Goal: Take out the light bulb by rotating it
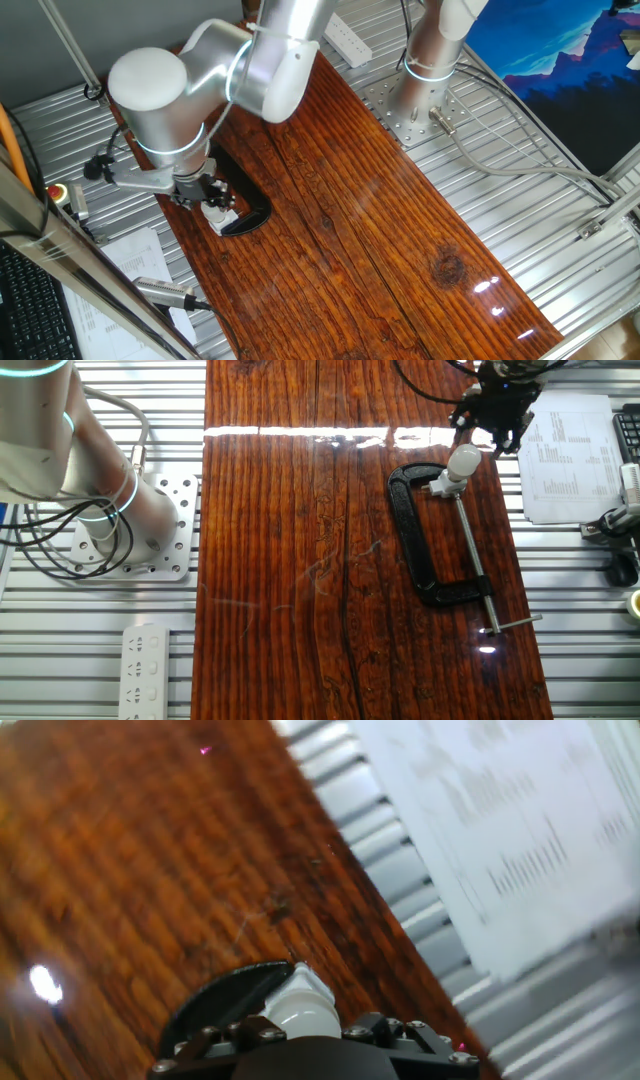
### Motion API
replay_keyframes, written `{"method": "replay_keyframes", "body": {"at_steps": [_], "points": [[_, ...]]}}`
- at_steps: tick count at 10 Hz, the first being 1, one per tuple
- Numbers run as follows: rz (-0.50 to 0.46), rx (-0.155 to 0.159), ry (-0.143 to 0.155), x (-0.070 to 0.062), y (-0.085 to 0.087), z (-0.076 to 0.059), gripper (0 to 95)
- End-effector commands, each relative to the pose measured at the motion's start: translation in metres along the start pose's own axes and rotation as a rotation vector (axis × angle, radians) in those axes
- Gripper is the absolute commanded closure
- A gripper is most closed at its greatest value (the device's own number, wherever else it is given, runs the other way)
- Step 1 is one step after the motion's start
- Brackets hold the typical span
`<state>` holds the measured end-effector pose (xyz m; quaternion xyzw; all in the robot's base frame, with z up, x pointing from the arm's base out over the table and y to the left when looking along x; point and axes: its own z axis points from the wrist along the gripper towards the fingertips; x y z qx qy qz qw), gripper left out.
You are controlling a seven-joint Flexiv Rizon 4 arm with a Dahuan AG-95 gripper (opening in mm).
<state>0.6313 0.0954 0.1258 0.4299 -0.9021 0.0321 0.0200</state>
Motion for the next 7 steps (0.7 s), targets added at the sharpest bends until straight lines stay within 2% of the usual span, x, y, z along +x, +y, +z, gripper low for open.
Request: {"method": "replay_keyframes", "body": {"at_steps": [1, 2, 3, 5, 7], "points": [[0.414, -0.042, 0.0, 0.0051, 0.0019, 0.0031, 38.0], [0.458, -0.059, -0.003, 0.0072, 0.0026, 0.0048, 38.0], [0.502, -0.087, -0.021, 0.0107, 0.0039, 0.009, 38.0], [0.524, -0.093, -0.026, 0.0122, 0.0044, 0.0114, 38.0], [0.594, -0.101, -0.023, 0.0126, 0.0045, 0.0128, 38.0]]}}
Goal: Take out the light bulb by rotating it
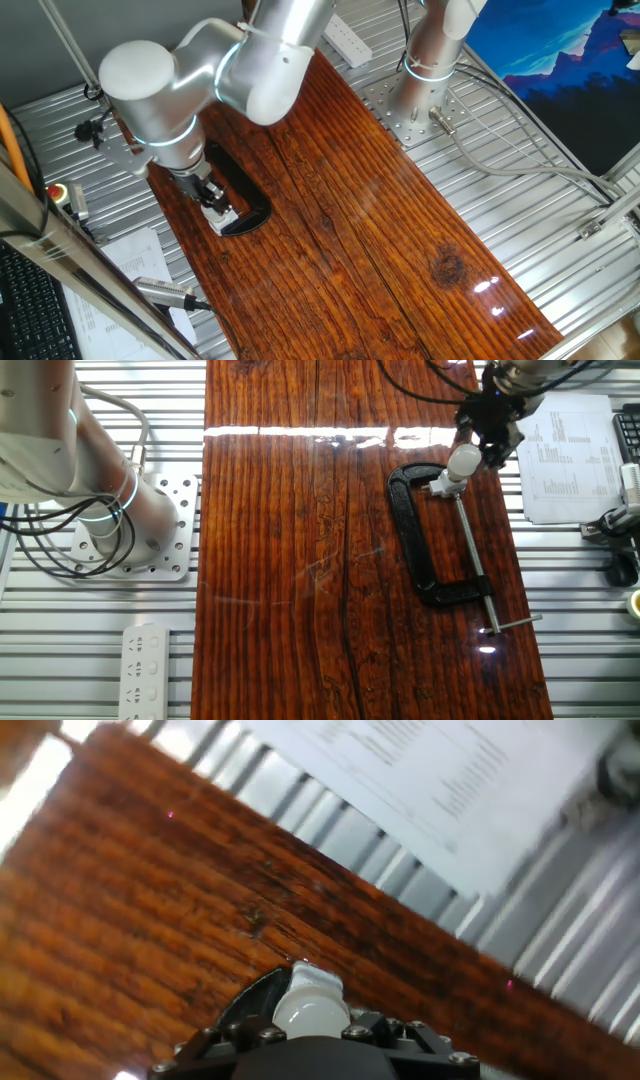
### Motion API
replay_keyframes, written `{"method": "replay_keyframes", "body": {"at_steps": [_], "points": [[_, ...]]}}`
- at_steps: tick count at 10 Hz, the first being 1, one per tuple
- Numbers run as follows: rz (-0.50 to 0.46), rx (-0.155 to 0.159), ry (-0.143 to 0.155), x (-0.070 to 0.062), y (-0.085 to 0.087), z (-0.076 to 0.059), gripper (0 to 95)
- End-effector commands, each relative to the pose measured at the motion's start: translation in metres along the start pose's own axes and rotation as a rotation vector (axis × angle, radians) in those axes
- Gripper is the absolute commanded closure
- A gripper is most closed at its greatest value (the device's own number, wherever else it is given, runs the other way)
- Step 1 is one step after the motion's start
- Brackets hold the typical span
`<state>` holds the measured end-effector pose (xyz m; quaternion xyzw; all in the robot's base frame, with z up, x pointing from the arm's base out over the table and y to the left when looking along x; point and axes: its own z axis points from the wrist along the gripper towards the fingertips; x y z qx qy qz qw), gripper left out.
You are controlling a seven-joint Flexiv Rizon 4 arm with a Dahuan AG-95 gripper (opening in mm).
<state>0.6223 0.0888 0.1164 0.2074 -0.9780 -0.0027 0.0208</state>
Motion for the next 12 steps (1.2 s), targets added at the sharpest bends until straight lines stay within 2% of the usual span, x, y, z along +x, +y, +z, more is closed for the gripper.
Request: {"method": "replay_keyframes", "body": {"at_steps": [1, 6, 7, 11, 12], "points": [[0.131, -0.025, -0.004, 0.0033, -0.0003, 0.0039, 38.0], [0.145, -0.03, -0.006, 0.0035, 0.0007, 0.0065, 38.0], [0.151, -0.03, -0.005, 0.0034, 0.0013, 0.0066, 57.0], [0.152, -0.031, -0.001, 0.0035, 0.002, 0.007, 57.0], [0.145, -0.03, 0.0, 0.0036, 0.002, 0.007, 76.0]]}}
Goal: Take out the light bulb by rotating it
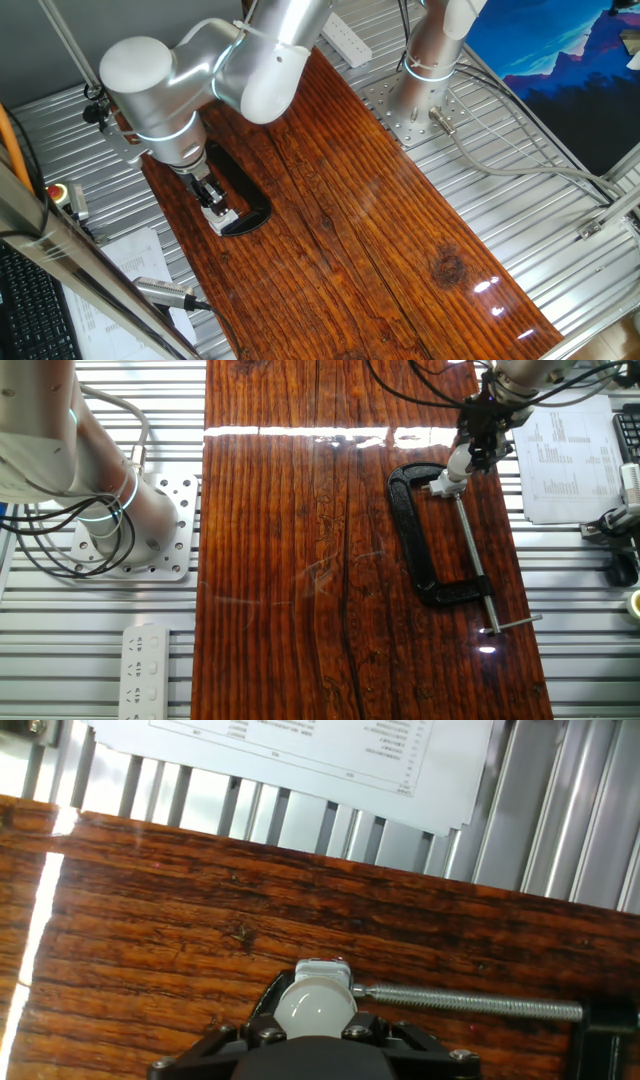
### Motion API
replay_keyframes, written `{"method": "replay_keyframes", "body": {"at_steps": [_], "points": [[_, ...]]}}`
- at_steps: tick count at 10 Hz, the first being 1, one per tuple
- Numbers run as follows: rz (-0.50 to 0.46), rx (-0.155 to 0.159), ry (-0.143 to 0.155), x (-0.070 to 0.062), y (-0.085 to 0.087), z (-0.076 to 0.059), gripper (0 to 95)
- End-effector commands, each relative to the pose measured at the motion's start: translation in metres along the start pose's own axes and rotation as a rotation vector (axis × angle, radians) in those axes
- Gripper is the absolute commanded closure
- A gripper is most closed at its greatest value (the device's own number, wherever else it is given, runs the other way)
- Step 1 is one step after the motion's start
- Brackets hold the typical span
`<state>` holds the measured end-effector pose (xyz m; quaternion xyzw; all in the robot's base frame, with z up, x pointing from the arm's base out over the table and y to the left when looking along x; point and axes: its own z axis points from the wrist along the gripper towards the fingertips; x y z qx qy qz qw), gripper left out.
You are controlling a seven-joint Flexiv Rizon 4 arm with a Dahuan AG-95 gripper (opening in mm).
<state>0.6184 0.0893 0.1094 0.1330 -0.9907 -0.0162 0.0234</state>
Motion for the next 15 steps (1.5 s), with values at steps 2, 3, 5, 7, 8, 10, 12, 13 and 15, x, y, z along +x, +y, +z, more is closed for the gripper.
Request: {"method": "replay_keyframes", "body": {"at_steps": [2, 3, 5, 7, 8, 10, 12, 13, 15], "points": [[-0.065, 0.007, 0.002, 0.001, 0.0, 0.0, 76.0], [-0.109, 0.011, 0.004, 0.001, 0.0, -0.001, 76.0], [-0.224, 0.026, 0.007, 0.001, 0.0, -0.002, 76.0], [-0.285, 0.041, 0.004, 0.002, 0.001, -0.005, 76.0], [-0.332, 0.053, 0.006, 0.002, 0.001, -0.007, 76.0], [-0.349, 0.057, 0.002, 0.002, 0.002, -0.008, 76.0], [-0.356, 0.056, 0.0, 0.003, 0.002, -0.011, 95.0], [-0.357, 0.056, -0.003, 0.004, 0.003, -0.014, 95.0], [-0.357, 0.05, -0.011, 0.005, 0.004, -0.02, 95.0]]}}
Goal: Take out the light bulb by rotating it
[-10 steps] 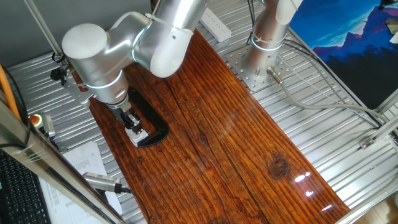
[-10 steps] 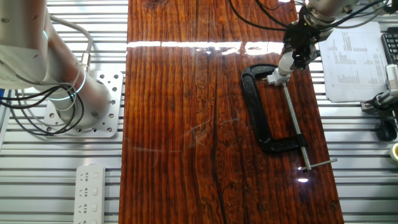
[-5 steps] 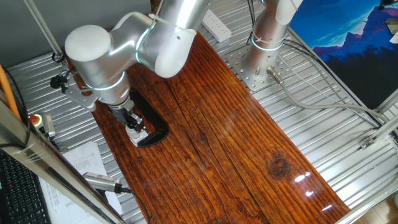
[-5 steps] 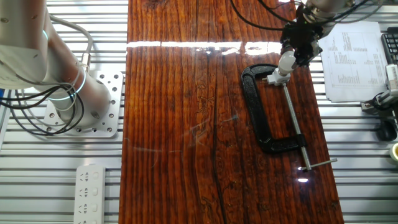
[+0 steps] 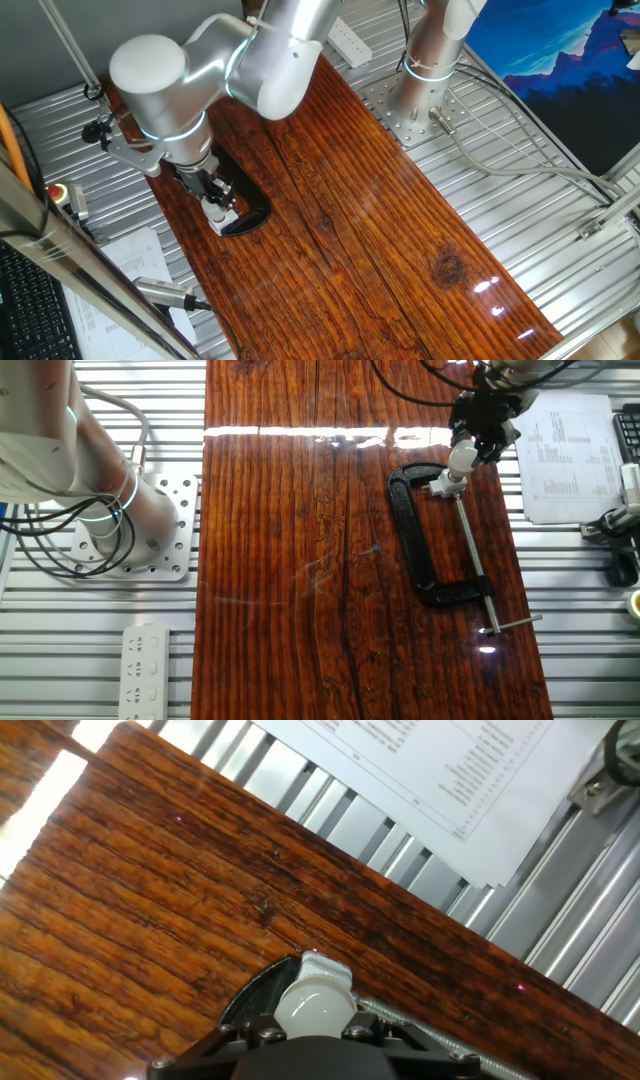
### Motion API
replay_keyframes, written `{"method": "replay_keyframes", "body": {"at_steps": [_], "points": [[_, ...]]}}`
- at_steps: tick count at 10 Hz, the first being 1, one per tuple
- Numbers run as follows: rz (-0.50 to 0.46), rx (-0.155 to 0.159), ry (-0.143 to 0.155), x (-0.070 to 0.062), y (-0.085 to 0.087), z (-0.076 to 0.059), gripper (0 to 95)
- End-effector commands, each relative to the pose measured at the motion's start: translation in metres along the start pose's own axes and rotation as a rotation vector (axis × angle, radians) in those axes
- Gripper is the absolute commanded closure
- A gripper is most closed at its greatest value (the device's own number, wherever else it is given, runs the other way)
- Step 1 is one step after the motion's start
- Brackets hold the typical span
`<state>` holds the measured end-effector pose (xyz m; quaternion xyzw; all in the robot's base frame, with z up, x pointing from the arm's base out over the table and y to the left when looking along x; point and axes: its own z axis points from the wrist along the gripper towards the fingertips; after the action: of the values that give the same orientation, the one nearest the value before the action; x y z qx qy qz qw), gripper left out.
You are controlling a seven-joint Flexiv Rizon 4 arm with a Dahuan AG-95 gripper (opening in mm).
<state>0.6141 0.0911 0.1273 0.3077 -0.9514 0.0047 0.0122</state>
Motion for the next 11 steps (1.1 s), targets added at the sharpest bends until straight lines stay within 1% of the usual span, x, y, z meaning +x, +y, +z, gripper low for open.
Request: {"method": "replay_keyframes", "body": {"at_steps": [1, 2, 4, 6, 8, 9, 10, 11], "points": [[0.0, -0.004, -0.005, 0.0, 0.001, -0.005, 95.0], [0.007, -0.008, -0.009, 0.0, 0.002, -0.008, 95.0], [0.023, -0.027, -0.026, -0.001, 0.004, -0.01, 95.0], [0.054, -0.027, -0.044, -0.007, 0.009, -0.01, 95.0], [0.062, -0.028, -0.059, -0.012, 0.014, -0.011, 95.0], [0.067, -0.043, -0.077, -0.014, 0.015, -0.01, 95.0], [0.07, -0.068, -0.105, -0.016, 0.016, -0.012, 95.0], [0.078, -0.076, -0.121, -0.018, 0.016, -0.012, 95.0]]}}
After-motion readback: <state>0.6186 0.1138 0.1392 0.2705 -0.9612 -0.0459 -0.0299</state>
